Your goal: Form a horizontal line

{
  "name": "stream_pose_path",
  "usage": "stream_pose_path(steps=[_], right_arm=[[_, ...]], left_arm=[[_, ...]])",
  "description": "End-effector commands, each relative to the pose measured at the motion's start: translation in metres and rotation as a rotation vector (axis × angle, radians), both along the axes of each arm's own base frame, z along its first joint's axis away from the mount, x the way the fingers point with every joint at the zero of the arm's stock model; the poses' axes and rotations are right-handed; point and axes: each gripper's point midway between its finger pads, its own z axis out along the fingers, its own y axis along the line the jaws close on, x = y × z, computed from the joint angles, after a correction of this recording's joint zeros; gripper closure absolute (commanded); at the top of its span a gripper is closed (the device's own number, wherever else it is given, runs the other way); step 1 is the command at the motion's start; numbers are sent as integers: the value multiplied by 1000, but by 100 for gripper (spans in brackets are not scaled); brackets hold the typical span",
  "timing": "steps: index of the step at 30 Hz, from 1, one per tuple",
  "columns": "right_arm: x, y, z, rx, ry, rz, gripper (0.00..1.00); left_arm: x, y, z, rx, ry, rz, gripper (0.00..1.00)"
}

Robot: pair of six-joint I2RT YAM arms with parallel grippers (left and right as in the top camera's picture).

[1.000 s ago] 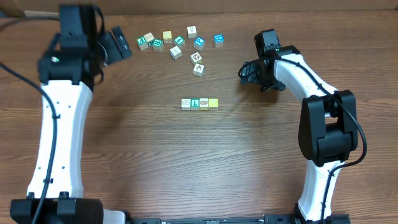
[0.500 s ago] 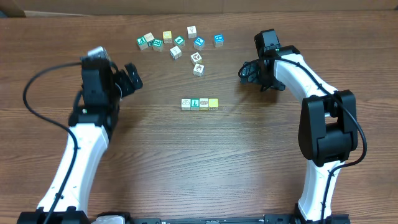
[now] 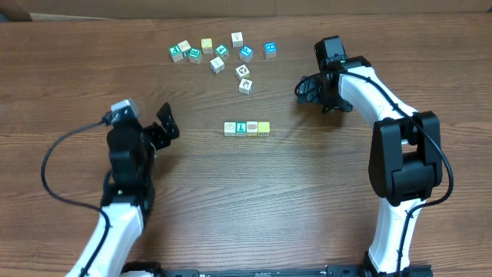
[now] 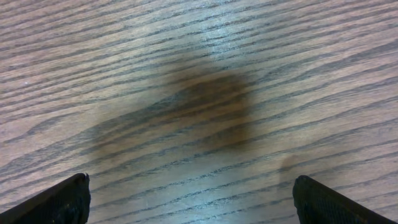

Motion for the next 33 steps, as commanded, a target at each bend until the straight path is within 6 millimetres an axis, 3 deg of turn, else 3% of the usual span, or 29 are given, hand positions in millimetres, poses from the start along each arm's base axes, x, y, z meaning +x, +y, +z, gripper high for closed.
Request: stream_pose_path(steps=[1,10,25,33], right_arm=[[-1,-2,-3,-3,3,-5,0],[-1,-2,-3,-4,3,-5,0],[-1,-2,-3,-3,3,-5,0],[-1,-2,-3,-3,3,-5,0]], left_arm=[[-12,-1,1,-13,-43,3,0],[-33,5,4,1,-96,31,0],[-77,7,-17,-2,-195,35,0],[-83,10,-13,1,-204,52,0]])
